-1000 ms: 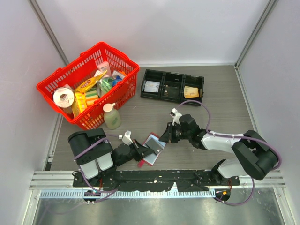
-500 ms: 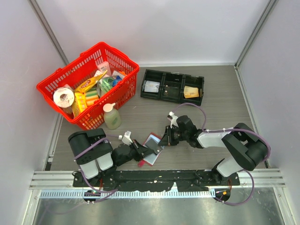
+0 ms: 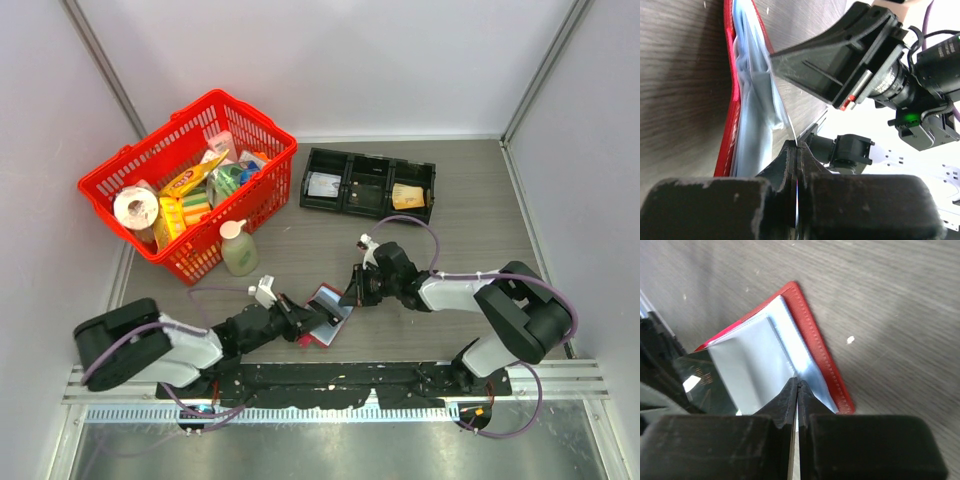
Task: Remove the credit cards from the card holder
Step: Remove the credit card from the card holder.
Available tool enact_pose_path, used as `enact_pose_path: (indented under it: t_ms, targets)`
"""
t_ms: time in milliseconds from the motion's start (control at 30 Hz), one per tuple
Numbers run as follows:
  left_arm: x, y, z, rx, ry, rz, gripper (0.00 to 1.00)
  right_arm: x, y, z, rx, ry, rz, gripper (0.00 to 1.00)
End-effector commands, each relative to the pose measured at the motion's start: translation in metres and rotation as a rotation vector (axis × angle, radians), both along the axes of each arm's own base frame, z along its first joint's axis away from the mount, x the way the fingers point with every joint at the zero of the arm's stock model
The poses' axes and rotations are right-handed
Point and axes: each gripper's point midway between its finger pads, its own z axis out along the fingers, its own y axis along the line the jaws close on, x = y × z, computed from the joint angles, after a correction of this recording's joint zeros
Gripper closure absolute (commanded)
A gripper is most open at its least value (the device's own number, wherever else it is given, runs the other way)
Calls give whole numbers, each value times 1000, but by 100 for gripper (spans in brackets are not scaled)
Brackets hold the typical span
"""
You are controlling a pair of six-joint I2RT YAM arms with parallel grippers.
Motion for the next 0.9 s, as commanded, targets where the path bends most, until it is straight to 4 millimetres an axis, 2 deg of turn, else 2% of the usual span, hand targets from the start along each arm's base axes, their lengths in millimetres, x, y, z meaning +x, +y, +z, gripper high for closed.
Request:
enact_pose_path:
  t_ms: [0, 133, 300, 433, 533, 633, 700, 800, 867]
  targets:
    - [-13, 14, -11, 80, 72, -11, 100, -11, -35, -44, -220, 58, -36, 93]
    - [-12, 25, -5, 135, 67, 17, 100, -10, -37, -47, -235, 51, -39, 94]
    - [-13, 46, -9, 198, 74, 62, 100, -8, -35, -42, -218, 37, -43, 94]
    - [-16, 50, -9, 212, 55, 45, 100, -4, -30, -32, -181, 13, -43, 94]
    - [-18, 45, 1, 246, -28, -16, 100, 1, -24, -15, -138, -29, -35, 91]
    - [-18, 37, 16, 307, -176, -107, 100, 4, -18, 5, -99, -89, -12, 80]
    - [-18, 30, 29, 343, -273, -177, 100, 6, -15, 29, -55, -149, 11, 70]
    - [-19, 23, 40, 411, -403, -276, 100, 8, -11, 60, -16, -243, 64, 54]
    - [-20, 19, 46, 443, -480, -337, 100, 6, -10, 81, 3, -302, 111, 47]
